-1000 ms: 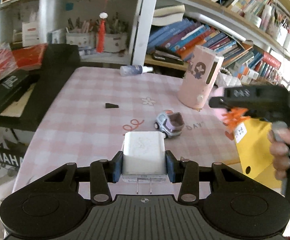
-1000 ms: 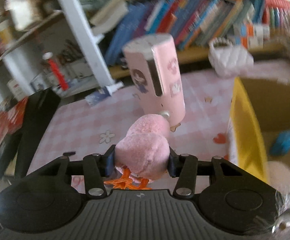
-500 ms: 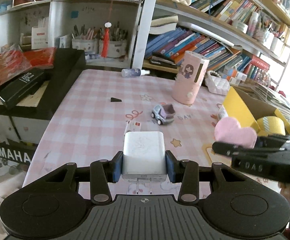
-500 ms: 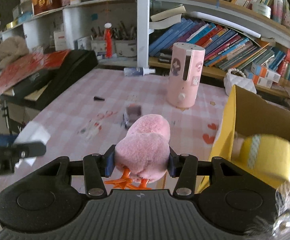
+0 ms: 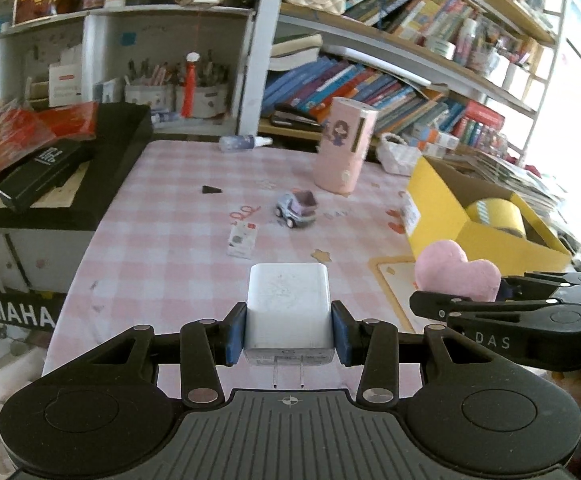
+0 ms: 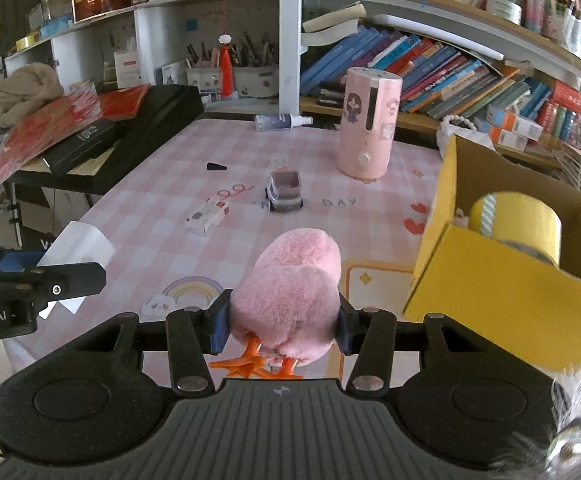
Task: Organize objects
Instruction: 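Lift the charger and pink chick and carry them toward the yellow box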
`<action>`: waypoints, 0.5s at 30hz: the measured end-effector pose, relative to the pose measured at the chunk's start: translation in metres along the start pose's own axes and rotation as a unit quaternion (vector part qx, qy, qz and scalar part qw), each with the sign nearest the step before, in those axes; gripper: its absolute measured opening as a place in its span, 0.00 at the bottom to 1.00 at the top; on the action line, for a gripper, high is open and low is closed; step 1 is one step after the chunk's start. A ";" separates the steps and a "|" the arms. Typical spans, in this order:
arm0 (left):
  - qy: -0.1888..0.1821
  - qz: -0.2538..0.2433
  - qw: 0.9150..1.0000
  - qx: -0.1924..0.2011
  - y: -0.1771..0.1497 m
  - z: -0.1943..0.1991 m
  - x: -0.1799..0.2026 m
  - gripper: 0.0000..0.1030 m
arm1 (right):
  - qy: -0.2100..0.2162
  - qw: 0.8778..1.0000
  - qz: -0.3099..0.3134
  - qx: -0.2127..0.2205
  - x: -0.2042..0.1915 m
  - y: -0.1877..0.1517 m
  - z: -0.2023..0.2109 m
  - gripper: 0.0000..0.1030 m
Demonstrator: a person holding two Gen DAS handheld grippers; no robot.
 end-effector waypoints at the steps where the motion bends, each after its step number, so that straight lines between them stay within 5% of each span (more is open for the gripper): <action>1: -0.004 -0.004 1.000 0.000 -0.001 0.003 0.003 0.40 | -0.004 1.000 -0.004 0.000 0.001 -0.002 0.004 0.45; 15: -0.033 -0.036 0.999 -0.005 -0.018 0.036 0.025 0.40 | -0.039 0.998 -0.043 -0.001 0.006 -0.033 0.052 0.45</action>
Point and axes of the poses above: each gripper's, at about its wrist camera, not at the fingertips, and z roughly against the way its jaws point, x to its right, y to its top, the point moved 4 cm from there along -z, roughly the way its jaws point, and after that the axes turned 10 degrees about x, right-handed, at the moved point
